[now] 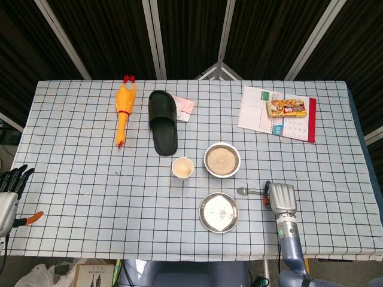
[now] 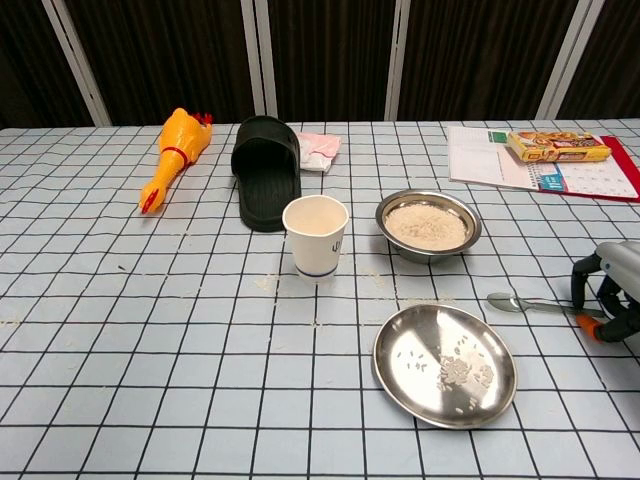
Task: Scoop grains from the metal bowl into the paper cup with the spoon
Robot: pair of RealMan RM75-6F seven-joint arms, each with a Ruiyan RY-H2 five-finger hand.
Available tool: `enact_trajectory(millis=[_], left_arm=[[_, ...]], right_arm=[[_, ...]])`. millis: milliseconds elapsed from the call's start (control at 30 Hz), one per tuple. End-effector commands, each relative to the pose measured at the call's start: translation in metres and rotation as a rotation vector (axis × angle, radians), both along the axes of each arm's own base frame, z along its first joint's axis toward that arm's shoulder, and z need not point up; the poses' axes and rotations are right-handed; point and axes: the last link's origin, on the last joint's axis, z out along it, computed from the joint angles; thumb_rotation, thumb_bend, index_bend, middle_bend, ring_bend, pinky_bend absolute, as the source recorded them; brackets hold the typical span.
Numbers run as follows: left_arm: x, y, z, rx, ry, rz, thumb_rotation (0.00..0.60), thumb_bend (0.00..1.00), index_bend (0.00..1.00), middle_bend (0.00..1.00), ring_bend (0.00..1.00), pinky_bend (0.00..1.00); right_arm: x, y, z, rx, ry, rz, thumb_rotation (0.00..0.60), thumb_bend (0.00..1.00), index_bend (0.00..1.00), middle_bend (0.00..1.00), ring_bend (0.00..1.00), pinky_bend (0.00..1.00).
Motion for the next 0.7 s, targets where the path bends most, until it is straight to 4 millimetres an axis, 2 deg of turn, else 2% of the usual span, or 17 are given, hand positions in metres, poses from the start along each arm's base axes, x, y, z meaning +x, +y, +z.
enact_trajectory(millis=[33, 333, 700], left_arm=[[0.0, 0.0, 0.0, 0.0, 0.0, 0.0, 0.6, 0.0, 0.0, 0.0, 0.0, 0.0], [0.0, 0.0, 0.0, 0.0, -0.002, 0.001, 0.6, 0.0, 0.0, 0.0, 0.0, 0.0], [0.0, 0.0, 0.0, 0.0, -0.004, 0.002, 0.6, 0.0, 0.0, 0.0, 0.0, 0.0]], right_arm=[[0.0, 0.0, 0.0, 0.0, -0.001, 0.0, 0.6, 0.43, 0.54, 0.86, 1.0, 1.0], [0.001, -0.001, 0.001, -0.005, -0.006, 0.003, 0.6, 0.44, 0.55, 0.86, 1.0, 1.0], [0.008, -0.006, 0.018, -0.038, -0.006, 0.025, 0.6, 0.47, 0.56, 0.86, 1.0, 1.0]])
